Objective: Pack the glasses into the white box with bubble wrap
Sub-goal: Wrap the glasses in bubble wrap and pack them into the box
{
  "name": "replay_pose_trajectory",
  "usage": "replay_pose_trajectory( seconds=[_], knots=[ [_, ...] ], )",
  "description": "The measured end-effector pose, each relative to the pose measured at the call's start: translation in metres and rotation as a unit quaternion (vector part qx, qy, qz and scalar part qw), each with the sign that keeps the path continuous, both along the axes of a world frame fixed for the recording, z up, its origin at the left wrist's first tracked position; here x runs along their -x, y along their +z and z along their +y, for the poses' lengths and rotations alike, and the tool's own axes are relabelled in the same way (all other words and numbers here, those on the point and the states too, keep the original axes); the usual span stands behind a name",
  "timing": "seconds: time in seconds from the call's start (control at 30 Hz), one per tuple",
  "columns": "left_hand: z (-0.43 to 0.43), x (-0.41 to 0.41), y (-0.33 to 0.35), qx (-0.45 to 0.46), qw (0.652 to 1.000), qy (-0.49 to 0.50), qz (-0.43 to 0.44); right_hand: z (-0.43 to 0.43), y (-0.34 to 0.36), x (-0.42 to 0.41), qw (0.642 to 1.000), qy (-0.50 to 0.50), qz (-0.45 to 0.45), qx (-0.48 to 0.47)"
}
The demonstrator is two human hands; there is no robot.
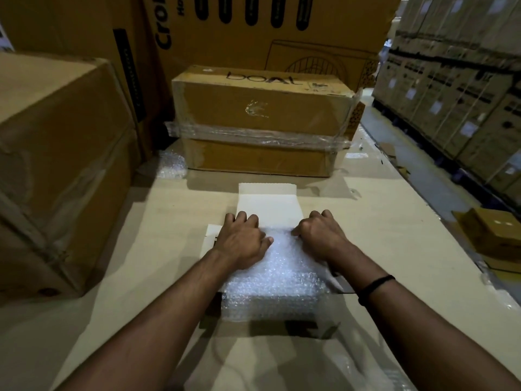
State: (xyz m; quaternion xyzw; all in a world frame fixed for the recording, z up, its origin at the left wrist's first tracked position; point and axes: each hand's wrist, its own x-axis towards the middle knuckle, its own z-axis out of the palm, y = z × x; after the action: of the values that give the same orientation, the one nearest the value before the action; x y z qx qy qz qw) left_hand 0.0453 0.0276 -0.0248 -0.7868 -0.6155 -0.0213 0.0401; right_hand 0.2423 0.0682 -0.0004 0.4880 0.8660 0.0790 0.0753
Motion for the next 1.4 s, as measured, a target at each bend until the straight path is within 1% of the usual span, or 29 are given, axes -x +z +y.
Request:
replay_pose_trajectory(
  seconds=[0.13, 0.17, 0.23, 0.3, 0.33, 0.4, 0.43, 0.5, 0.67, 0.77, 0.87, 0.93, 1.0, 1.13, 1.23, 1.3, 1.37, 1.4],
  knots=[
    [-0.001, -0.002, -0.006, 0.026, 1.0, 0.017, 0.001, -0.004, 0.003, 0.0, 0.998, 0.012, -0.054, 0.031],
    [-0.001, -0.002, -0.007, 0.032, 0.999, 0.019, 0.001, -0.005, 0.005, -0.001, 0.998, 0.007, -0.047, 0.042],
    [-0.002, 0.0, -0.005, 0.038, 0.999, 0.014, -0.003, -0.005, 0.012, -0.004, 0.999, -0.007, 0.002, 0.033],
    [-0.005, 0.005, -0.002, 0.007, 1.0, 0.013, -0.022, -0.005, 0.018, -0.009, 0.999, -0.009, 0.041, 0.001],
    [-0.007, 0.009, -0.002, -0.025, 0.999, 0.017, -0.032, -0.005, 0.02, -0.012, 0.999, -0.006, 0.04, -0.006],
    [-0.01, 0.016, 0.0, -0.075, 0.996, 0.037, -0.04, -0.006, 0.022, -0.015, 1.0, 0.002, 0.005, 0.005],
    [-0.01, 0.02, 0.0, -0.075, 0.995, 0.047, -0.037, -0.005, 0.02, -0.015, 1.0, 0.005, -0.021, 0.013],
    [-0.009, 0.023, 0.0, -0.045, 0.997, 0.059, -0.022, -0.004, 0.013, -0.012, 0.998, 0.008, -0.064, 0.021],
    [-0.006, 0.016, -0.004, 0.005, 0.998, 0.056, 0.02, 0.002, 0.004, -0.005, 0.994, 0.017, -0.103, 0.008],
    [-0.005, 0.013, -0.001, 0.004, 0.998, 0.038, 0.04, 0.001, 0.008, -0.005, 0.998, 0.034, -0.061, -0.007],
    [-0.006, 0.013, 0.005, -0.016, 0.999, 0.04, 0.017, -0.004, 0.009, -0.002, 0.998, 0.054, -0.021, -0.001],
    [-0.008, 0.012, 0.01, -0.046, 0.998, 0.038, -0.001, -0.006, 0.003, 0.0, 0.998, 0.05, -0.039, 0.018],
    [-0.007, 0.008, 0.012, -0.054, 0.998, 0.016, -0.003, -0.004, -0.004, 0.003, 0.997, 0.043, -0.063, 0.026],
    [0.001, 0.0, 0.008, -0.012, 1.0, -0.014, 0.019, 0.001, -0.005, 0.011, 0.995, 0.043, -0.084, 0.019],
    [0.005, -0.001, 0.0, 0.032, 0.999, -0.007, 0.028, 0.002, 0.007, 0.012, 0.998, 0.048, -0.034, 0.002],
    [0.007, -0.001, -0.002, 0.062, 0.998, 0.005, 0.021, 0.001, 0.01, 0.015, 0.997, 0.07, -0.022, -0.019],
    [0.007, 0.0, 0.0, 0.067, 0.997, 0.011, 0.019, -0.002, 0.004, 0.018, 0.996, 0.076, -0.039, -0.014],
    [0.007, 0.0, 0.001, 0.054, 0.998, 0.015, 0.012, -0.003, -0.003, 0.019, 0.996, 0.074, -0.049, -0.009]
  ],
)
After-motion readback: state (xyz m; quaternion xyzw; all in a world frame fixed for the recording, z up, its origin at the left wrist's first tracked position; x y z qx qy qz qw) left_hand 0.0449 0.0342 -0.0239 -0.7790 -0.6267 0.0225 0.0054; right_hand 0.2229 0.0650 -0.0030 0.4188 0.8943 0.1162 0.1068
